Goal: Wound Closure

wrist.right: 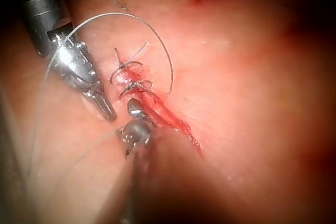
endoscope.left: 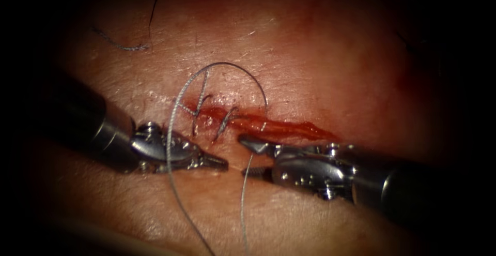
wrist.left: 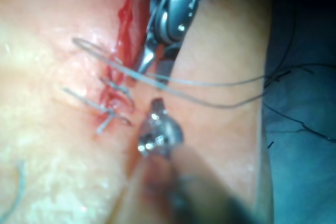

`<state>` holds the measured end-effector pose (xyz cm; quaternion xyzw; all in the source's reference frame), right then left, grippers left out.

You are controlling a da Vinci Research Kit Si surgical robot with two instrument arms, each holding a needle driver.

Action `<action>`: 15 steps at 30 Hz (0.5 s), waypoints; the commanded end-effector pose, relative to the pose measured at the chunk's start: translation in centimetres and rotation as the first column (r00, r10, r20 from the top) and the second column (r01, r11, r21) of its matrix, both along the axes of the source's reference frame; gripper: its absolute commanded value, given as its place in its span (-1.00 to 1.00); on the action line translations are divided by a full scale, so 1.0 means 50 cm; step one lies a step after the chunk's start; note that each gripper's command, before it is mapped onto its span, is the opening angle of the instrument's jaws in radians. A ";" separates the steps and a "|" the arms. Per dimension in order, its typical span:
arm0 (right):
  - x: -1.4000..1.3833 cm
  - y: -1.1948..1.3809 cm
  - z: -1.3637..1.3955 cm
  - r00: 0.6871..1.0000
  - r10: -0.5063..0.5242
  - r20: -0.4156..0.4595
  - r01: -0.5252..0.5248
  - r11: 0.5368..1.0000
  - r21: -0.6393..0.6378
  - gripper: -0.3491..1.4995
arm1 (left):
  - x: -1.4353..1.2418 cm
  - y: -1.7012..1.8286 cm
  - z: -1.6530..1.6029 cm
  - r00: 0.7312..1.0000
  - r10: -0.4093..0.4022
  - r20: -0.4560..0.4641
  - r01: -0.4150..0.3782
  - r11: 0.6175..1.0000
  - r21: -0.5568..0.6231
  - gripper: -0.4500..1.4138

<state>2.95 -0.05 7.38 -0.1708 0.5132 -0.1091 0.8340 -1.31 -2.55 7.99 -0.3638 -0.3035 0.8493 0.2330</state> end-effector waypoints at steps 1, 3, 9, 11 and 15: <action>0.0022 -0.0007 0.0009 1.000 -0.008 0.004 0.008 1.000 0.007 0.78 | 0.0000 -0.0018 0.0010 1.000 0.002 -0.001 -0.002 1.000 0.004 -0.73; 0.0018 -0.0011 0.0005 0.991 -0.117 0.069 0.112 0.990 0.082 -0.69 | 0.0000 -0.0018 0.0010 1.000 0.002 -0.001 -0.002 1.000 0.004 -0.73; -0.0012 -0.0041 -0.0021 0.990 -0.128 0.059 0.121 0.986 0.117 -1.00 | 0.0000 -0.0018 0.0009 1.000 0.002 -0.001 -0.002 1.000 0.004 -0.73; -0.0034 -0.0073 -0.0060 0.991 -0.127 0.050 0.119 0.984 0.136 -1.00 | 0.0001 -0.0018 0.0009 1.000 0.002 -0.001 -0.002 1.000 0.004 -0.73; -0.0061 -0.0133 -0.0142 0.991 -0.131 0.040 0.125 0.983 0.138 -1.00 | 0.0000 -0.0018 0.0010 1.000 0.002 -0.001 -0.002 1.000 0.004 -0.73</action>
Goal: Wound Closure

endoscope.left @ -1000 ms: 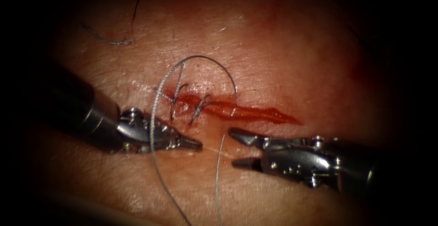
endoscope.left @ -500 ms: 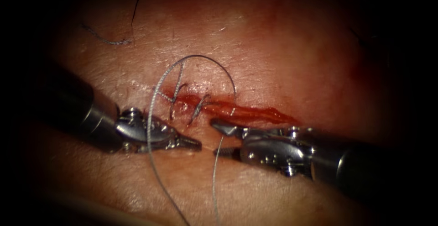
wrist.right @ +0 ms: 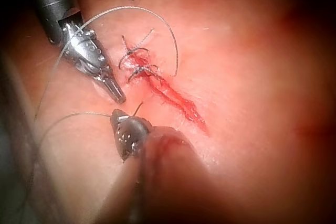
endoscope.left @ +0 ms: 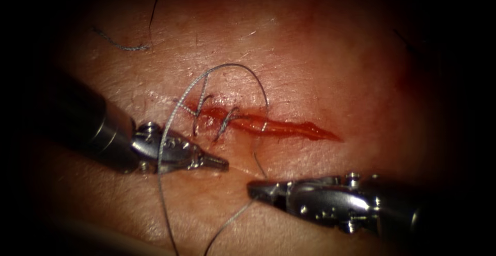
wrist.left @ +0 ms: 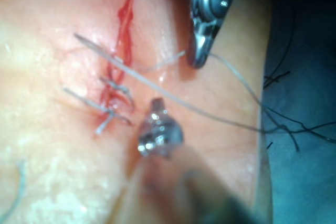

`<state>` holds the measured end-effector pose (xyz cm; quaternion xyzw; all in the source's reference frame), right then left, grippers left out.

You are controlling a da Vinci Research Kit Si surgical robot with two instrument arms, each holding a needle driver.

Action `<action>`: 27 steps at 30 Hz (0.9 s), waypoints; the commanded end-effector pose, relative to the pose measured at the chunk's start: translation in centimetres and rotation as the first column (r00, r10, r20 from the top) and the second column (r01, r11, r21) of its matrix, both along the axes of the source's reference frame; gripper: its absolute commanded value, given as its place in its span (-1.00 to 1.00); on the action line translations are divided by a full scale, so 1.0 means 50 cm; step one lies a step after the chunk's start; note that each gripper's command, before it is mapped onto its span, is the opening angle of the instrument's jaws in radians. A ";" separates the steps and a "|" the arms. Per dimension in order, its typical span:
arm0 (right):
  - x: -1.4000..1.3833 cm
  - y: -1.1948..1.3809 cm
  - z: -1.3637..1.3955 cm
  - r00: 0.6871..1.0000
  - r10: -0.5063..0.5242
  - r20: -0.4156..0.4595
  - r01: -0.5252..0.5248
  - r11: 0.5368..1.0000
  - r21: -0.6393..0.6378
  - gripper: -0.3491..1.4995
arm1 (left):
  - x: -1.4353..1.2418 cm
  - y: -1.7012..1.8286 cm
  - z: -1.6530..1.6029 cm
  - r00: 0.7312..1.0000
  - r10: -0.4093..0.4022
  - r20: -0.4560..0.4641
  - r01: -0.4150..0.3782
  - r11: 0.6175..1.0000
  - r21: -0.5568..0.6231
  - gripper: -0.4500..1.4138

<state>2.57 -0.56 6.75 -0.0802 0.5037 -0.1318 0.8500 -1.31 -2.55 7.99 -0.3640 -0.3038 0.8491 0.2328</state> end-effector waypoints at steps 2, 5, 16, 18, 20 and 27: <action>0.0004 -0.0083 -0.0089 1.000 -0.005 -0.021 0.005 1.000 0.013 -1.00 | -0.0001 -0.0019 0.0011 1.000 0.001 -0.002 -0.001 1.000 0.003 -0.73; 0.0006 -0.0163 -0.0200 0.999 -0.013 -0.048 0.013 1.000 0.014 -1.00 | -0.0002 -0.0020 0.0012 1.000 0.001 -0.002 -0.001 1.000 0.003 -0.73; 0.0027 -0.0292 -0.0361 0.990 -0.078 -0.117 0.085 0.995 0.051 -1.00 | -0.0001 -0.0020 0.0011 1.000 0.001 -0.002 -0.001 1.000 0.003 -0.73; 0.0034 -0.0322 -0.0385 0.987 -0.107 -0.122 0.115 0.991 0.063 -1.00 | -0.0001 -0.0020 0.0011 1.000 0.001 -0.002 -0.001 1.000 0.003 -0.73; 0.0041 -0.0346 -0.0410 0.983 -0.133 -0.129 0.142 0.988 0.062 -1.00 | -0.0001 -0.0019 0.0012 1.000 0.001 -0.002 -0.001 1.000 0.003 -0.73; 0.0062 -0.0402 -0.0481 0.961 -0.209 -0.179 0.226 0.971 0.082 -1.00 | -0.0001 -0.0020 0.0012 1.000 0.001 -0.002 -0.001 1.000 0.003 -0.73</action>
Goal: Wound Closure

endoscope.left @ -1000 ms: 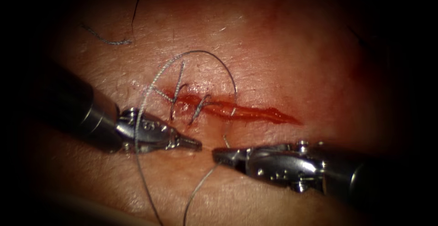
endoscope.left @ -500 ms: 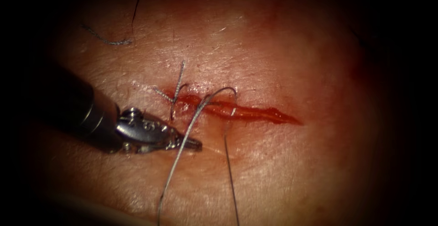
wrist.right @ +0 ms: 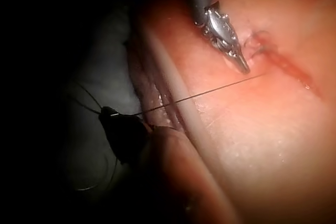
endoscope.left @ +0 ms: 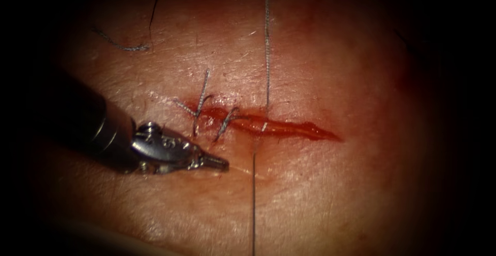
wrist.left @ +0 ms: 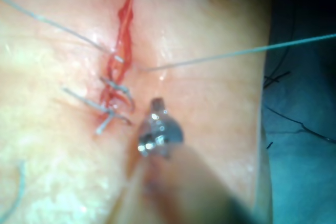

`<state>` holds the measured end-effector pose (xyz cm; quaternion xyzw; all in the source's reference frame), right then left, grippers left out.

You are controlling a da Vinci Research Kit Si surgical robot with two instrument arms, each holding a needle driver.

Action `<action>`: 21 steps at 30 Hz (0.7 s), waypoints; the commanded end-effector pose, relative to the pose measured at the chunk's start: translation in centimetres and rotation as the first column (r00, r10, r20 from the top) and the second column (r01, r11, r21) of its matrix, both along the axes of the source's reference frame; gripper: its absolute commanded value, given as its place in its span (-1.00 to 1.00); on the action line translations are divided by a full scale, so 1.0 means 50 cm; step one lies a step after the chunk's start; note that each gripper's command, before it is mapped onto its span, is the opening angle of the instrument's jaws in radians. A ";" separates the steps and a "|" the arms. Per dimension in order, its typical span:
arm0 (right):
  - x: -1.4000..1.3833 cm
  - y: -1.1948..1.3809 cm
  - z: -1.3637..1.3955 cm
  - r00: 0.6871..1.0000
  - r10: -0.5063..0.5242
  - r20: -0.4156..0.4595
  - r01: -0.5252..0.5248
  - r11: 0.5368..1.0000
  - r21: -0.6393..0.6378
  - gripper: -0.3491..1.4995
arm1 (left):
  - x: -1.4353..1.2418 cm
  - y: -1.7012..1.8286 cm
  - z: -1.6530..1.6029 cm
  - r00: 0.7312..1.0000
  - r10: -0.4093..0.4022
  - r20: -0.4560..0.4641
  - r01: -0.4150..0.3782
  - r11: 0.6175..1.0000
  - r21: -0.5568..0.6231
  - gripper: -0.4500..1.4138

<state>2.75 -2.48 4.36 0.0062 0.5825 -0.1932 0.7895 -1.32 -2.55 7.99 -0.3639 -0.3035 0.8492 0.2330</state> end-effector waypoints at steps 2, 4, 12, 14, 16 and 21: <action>0.0016 0.0006 -0.0009 0.996 0.084 -0.005 -0.084 0.996 -0.013 0.47 | 0.0001 -0.0019 0.0011 1.000 0.002 -0.002 -0.002 1.000 0.003 -0.73; -0.0003 0.0041 -0.0003 0.988 0.154 -0.027 -0.154 0.988 -0.014 0.85 | 0.0001 -0.0019 0.0011 1.000 0.001 -0.002 -0.001 1.000 0.003 -0.73; -0.0162 0.0190 0.0072 0.936 0.351 -0.032 -0.347 0.934 0.085 0.98 | 0.0001 -0.0019 0.0010 1.000 0.002 -0.002 -0.002 1.000 0.004 -0.73; -0.0171 0.0195 0.0107 0.923 0.384 -0.008 -0.382 0.921 0.078 0.98 | 0.0002 -0.0020 0.0004 1.000 0.000 0.002 0.000 1.000 0.006 -0.71; -0.0165 0.0198 0.0125 0.919 0.394 0.024 -0.395 0.916 0.066 0.98 | 0.0001 -0.0018 -0.0001 1.000 -0.001 0.002 0.001 1.000 0.008 -0.71; -0.0125 0.0260 0.0199 0.920 0.388 0.048 -0.380 0.917 -0.123 0.80 | 0.0000 -0.0020 0.0002 1.000 -0.001 0.002 0.001 1.000 0.007 -0.71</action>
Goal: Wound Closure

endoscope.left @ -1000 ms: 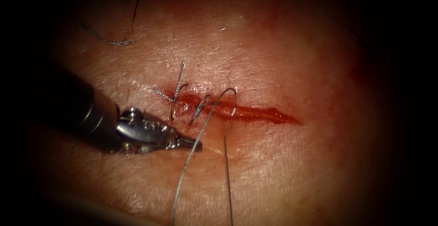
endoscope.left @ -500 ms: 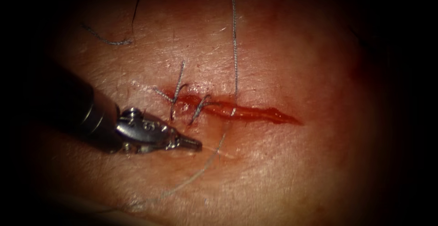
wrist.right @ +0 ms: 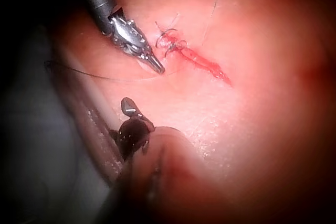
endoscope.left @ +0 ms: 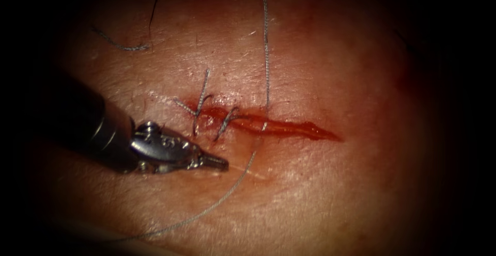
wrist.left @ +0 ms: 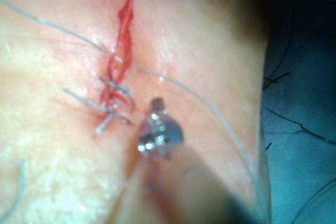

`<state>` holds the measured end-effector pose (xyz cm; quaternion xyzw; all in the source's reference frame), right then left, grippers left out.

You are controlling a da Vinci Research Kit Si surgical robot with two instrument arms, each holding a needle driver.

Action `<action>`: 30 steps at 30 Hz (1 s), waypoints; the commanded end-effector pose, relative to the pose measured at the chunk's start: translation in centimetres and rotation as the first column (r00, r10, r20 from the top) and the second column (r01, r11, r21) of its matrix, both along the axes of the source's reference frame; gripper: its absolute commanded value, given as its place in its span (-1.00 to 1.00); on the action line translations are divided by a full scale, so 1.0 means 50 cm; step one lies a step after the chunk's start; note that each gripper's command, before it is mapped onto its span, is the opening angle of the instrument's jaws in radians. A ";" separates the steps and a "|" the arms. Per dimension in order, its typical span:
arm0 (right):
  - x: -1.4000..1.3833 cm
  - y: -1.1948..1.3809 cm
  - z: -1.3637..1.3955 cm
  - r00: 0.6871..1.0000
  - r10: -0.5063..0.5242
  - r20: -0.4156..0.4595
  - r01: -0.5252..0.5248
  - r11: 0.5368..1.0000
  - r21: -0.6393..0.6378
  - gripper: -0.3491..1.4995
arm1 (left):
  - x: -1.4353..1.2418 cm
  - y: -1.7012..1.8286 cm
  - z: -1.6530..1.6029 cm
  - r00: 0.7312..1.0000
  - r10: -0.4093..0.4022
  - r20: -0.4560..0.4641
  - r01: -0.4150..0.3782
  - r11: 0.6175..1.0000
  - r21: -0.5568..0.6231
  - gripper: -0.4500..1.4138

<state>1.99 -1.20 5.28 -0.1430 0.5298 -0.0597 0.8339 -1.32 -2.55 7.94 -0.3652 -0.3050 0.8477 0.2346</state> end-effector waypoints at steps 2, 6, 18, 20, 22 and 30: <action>0.0043 0.0036 0.0055 0.999 -0.012 0.031 0.014 0.997 -0.073 0.76 | 0.0001 -0.0020 0.0012 1.000 0.002 -0.001 -0.002 1.000 0.003 -0.71; 0.0087 0.0123 0.0157 0.999 0.018 0.038 -0.015 0.997 -0.081 0.80 | -0.0001 -0.0020 0.0012 1.000 0.002 -0.001 -0.002 1.000 0.003 -0.71; 0.0161 0.0211 0.0404 0.995 0.011 0.104 0.003 0.991 -0.136 0.89 | 0.0001 -0.0019 0.0011 1.000 0.003 0.000 -0.003 1.000 0.004 -0.71; 0.0181 0.0216 0.0417 0.995 0.008 0.100 0.006 0.991 -0.137 0.89 | 0.0001 -0.0019 0.0011 1.000 0.003 -0.001 -0.003 1.000 0.004 -0.71; 0.0204 0.0217 0.0433 0.996 -0.003 0.095 0.016 0.990 -0.137 0.89 | 0.0001 -0.0020 0.0011 1.000 0.002 -0.001 -0.002 1.000 0.004 -0.71; 0.0224 0.0194 0.0438 0.976 -0.140 0.165 0.152 0.987 -0.060 -1.00 | 0.0002 -0.0020 0.0010 1.000 0.003 0.000 -0.003 1.000 0.004 -0.71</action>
